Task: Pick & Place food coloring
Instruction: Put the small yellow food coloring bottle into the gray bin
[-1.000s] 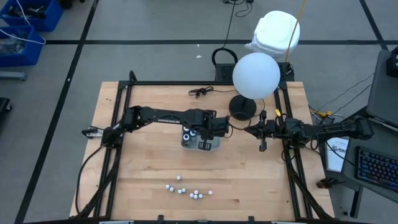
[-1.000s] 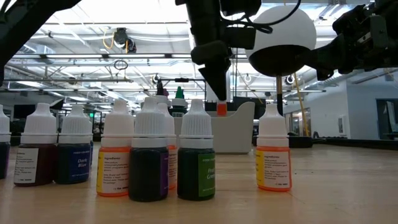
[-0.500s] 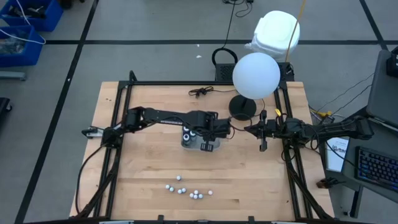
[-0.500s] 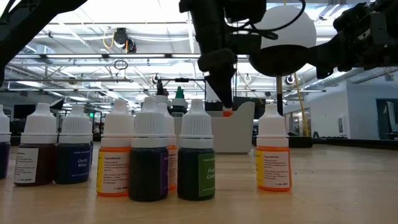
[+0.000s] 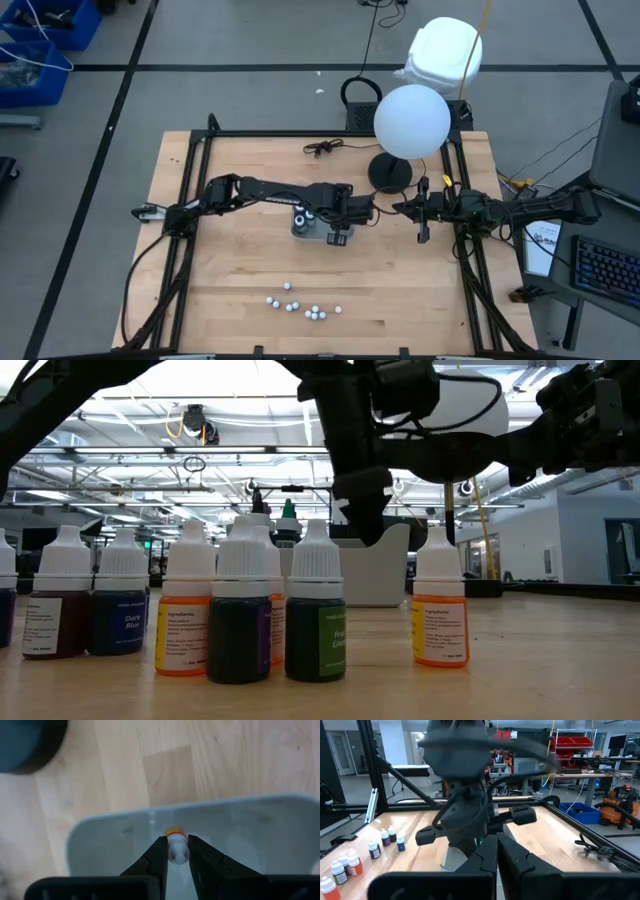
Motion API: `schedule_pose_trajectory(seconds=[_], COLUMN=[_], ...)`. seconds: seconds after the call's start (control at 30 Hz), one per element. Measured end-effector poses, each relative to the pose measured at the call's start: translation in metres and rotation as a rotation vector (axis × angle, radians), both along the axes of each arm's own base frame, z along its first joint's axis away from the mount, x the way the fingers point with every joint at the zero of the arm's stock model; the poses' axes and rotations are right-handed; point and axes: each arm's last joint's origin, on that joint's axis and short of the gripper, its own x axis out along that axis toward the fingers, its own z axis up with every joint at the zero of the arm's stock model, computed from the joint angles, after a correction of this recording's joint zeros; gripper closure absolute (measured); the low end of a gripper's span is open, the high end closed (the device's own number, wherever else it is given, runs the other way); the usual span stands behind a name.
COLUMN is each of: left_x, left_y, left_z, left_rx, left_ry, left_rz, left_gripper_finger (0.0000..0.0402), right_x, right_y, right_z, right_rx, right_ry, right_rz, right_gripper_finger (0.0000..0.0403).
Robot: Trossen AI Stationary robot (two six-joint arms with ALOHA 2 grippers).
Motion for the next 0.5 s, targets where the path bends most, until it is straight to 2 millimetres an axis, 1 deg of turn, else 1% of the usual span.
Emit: schedule_pose_trajectory(seconds=[0.27, 0.5], left_x=[0.0020, 0.0020], left_y=[0.0000, 0.0000], left_z=[-0.0085, -0.0083], left_rx=[0.000, -0.004], left_ry=[0.014, 0.010], left_rz=[0.000, 0.013], left_gripper_finger=[0.0335, 0.0334], right_x=[0.0000, 0.0000], right_y=[0.0000, 0.0000], right_z=[0.0001, 0.0002], right_rx=[-0.001, -0.001], right_ry=[-0.001, -0.001], right_rz=[0.000, 0.000], right_gripper_finger=[0.0403, 0.0403])
